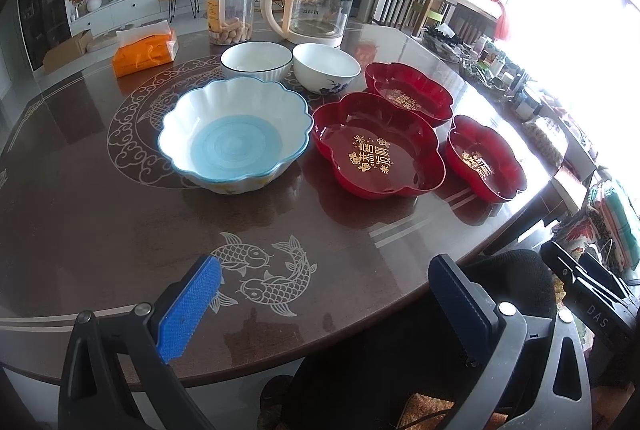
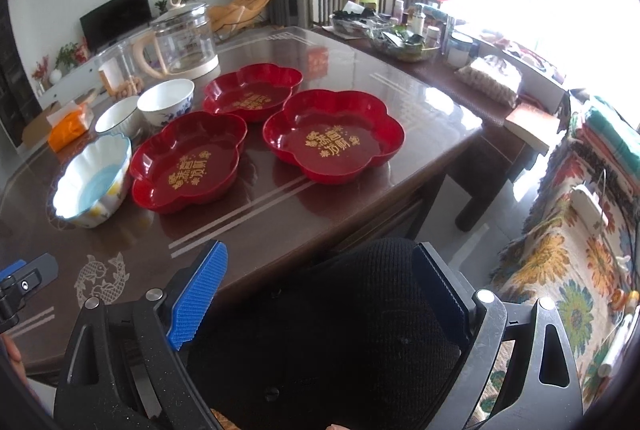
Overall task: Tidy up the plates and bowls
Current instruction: 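Reach both grippers to the large red flower plate and grasp its rim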
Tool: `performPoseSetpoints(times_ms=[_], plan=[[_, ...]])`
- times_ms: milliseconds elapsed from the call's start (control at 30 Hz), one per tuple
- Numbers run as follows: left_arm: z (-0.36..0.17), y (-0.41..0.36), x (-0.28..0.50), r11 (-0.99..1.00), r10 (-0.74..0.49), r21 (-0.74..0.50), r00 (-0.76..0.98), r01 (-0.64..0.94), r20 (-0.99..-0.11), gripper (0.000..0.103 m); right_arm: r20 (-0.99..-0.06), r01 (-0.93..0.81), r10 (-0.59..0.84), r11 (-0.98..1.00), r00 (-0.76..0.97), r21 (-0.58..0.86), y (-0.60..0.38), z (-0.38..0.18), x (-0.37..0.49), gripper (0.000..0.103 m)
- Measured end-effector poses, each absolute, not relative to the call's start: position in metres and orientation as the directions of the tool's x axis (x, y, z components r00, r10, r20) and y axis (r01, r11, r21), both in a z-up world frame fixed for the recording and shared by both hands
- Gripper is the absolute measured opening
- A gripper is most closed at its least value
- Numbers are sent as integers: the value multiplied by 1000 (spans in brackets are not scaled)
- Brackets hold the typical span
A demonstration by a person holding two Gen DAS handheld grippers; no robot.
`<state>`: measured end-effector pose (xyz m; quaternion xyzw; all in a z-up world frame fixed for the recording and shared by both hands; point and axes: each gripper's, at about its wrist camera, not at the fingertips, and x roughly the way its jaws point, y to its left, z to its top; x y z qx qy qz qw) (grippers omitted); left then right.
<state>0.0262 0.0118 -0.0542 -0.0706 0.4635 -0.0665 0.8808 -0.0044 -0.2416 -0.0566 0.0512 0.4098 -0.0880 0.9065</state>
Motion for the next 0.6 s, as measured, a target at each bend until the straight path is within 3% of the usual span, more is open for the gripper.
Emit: performPoseSetpoints(times_ms=[367, 600], plan=[[-59, -7, 92, 969, -215, -129, 469, 208, -857, 103, -787, 198, -82, 979, 612, 52, -251, -70, 9, 95], [-55, -18, 194, 934, -304, -200, 365, 295, -880, 103, -839, 140, 87, 972, 537, 190, -251, -91, 44, 95]])
